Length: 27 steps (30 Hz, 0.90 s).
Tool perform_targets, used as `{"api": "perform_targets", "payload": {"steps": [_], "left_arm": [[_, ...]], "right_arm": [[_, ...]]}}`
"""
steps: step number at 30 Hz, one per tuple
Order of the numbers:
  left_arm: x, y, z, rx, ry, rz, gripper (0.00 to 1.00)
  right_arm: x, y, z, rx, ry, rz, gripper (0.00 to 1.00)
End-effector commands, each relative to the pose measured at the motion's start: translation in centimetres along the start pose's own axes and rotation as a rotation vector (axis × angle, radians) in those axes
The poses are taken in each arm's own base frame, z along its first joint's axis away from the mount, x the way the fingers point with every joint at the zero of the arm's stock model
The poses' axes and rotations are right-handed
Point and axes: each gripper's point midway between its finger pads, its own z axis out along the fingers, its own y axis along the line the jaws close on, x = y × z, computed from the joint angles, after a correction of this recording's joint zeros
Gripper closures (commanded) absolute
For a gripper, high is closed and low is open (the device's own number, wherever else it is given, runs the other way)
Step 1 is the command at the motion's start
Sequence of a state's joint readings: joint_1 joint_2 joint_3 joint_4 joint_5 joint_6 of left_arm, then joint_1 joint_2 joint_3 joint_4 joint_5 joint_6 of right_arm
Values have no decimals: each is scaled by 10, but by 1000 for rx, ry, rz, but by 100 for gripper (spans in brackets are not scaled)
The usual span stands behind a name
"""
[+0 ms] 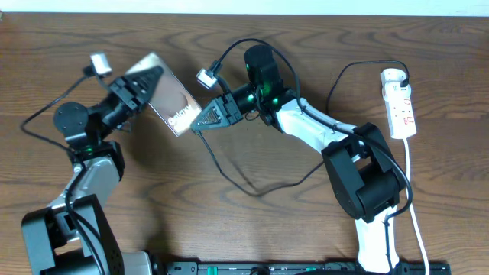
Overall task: Plug charger to phone and switch on socket
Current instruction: 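Open the right gripper and release the plug at the phone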
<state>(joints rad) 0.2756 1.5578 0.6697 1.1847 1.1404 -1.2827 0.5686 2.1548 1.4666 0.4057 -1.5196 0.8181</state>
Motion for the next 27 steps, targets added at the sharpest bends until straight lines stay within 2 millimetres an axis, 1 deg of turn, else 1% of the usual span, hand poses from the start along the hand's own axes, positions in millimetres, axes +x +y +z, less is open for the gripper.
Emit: {"api": "perform_targets", "payload": {"steps": [1,4,7,13,19,24,25,27], "left_arm": [[34,-12,5,47,159,2,93],[34,-12,5,47,159,2,93],[34,-12,5,47,159,2,93],[34,-11,5,47,157,4,93],[23,-7,-5,30,124,25,93],[12,2,-20,3,102,29,93],[10,2,-23,1,99,38,93],[6,4,-29,-5,92,38,93]], "right_arm": [[-15,1,-1,37,-45,-35,67],[-14,2,-1,33,-41,-35,52],[-14,1,-1,34,-41,-35,41],[-14,1,-1,33,-40,-39,25],[-13,7,-4,14,-24,-83,18],[-16,11,-11,7,-24,-150,3],[-17,11,-14,10,-29,-162,1],[-19,10,-19,15,-38,-162,1]]}}
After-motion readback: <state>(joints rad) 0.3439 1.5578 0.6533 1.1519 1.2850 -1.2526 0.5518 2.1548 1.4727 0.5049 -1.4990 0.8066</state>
